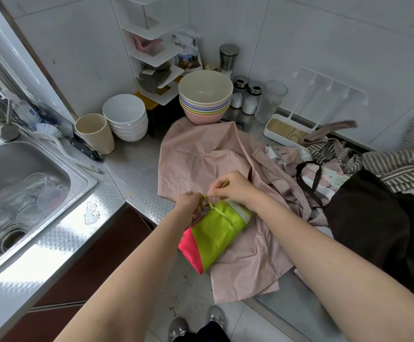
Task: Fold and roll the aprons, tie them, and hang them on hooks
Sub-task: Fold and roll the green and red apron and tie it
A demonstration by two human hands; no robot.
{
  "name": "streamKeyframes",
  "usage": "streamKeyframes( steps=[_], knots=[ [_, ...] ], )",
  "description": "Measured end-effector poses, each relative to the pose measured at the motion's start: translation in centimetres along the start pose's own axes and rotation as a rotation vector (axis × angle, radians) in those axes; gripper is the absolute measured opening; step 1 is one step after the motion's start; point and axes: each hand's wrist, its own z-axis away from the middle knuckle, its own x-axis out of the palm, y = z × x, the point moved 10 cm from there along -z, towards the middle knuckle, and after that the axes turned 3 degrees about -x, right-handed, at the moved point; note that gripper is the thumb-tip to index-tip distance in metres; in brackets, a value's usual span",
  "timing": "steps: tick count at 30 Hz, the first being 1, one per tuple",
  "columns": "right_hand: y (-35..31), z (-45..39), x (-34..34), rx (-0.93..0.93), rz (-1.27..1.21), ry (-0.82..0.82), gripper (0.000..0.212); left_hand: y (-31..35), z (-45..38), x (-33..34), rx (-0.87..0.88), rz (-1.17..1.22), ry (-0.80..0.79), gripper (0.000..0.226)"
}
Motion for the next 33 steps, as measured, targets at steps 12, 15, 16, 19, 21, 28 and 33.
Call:
streamKeyframes(
  steps=[12,15,16,19,21,28,33],
  knots=[
    [3.6,-0.9,1.4,0.275,-0.253,0.176,0.028,3.2,2.0,0.6,0.383,-0.159,-0.071,0.021],
    [3.9,-1.2,1.0,0.282,-0.132,0.221,0.024,3.8,2.4,0.5,0.472,-0.243,-0.049,0.023],
    [3.7,-1.3,1.0,0.271,-0.120,0.218,0.026,3.9,2.5,0.5,0.485,-0.259,-0.042,0.022],
    [3.2,-1.7,1.4,0.241,-0.067,0.138,0.024,4.4,2.7,0.3,0.521,-0.315,-0.012,0.021],
    [3.2,-1.8,2.2,0.258,-0.114,0.068,0.020,4.7,3.0,0.3,0.552,-0.356,0.014,0.024],
    [4.5,-1.0,2.9,0.364,-0.472,0.022,0.015,4.6,3.1,0.9,0.528,-0.307,-0.103,0.021],
    [4.6,-1.1,2.9,0.354,-0.607,0.064,0.009,2.7,3.1,0.8,0.289,0.077,-0.218,0.009]
  ],
)
